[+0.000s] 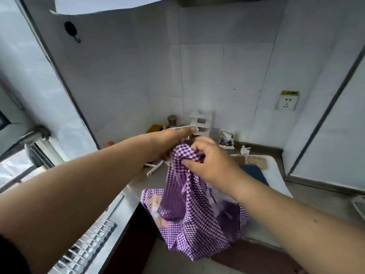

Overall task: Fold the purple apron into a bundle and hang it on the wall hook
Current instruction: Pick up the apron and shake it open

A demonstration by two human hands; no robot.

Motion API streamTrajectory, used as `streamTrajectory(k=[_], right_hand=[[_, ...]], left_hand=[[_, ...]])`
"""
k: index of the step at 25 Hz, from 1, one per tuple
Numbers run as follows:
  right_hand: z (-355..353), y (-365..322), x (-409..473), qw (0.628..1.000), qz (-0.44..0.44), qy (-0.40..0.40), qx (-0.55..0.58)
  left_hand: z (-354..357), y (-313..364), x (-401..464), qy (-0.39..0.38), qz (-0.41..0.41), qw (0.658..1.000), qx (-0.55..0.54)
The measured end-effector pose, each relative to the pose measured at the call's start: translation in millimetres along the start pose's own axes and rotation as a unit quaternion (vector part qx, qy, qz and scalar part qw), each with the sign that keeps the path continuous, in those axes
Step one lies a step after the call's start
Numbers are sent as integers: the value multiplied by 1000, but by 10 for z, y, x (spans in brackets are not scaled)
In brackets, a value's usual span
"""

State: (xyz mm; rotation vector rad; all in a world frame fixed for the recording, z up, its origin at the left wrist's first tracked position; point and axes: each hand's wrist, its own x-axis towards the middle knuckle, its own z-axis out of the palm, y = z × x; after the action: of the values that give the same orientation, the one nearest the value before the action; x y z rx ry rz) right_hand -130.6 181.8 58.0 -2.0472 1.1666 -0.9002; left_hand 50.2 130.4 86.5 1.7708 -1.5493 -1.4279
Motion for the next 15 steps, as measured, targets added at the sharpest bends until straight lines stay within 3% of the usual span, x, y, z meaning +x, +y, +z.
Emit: streamTrajectory(k=[3, 5, 7, 8, 11, 15], right_hand=[[246, -58, -179, 998, -28, -55, -30], [293, 3, -236, 991, 7, -134, 28], [222, 155, -177, 967, 93, -174, 160], [158, 270, -106, 962, 135, -156, 181], [-32, 690, 165, 985, 152, -86, 5], [60, 1043, 448, 963, 95, -172, -182]], left_hand=[[-17, -192, -34, -53, -52, 997, -8], [-99, -201, -84, -1, 10, 983, 185], [-135, -144, -204, 33, 80, 915, 395], [-152, -118, -266, 32, 105, 894, 434], [-253, -108, -381, 1, 171, 877, 450], [-414, 16, -527, -8, 228, 858, 461]])
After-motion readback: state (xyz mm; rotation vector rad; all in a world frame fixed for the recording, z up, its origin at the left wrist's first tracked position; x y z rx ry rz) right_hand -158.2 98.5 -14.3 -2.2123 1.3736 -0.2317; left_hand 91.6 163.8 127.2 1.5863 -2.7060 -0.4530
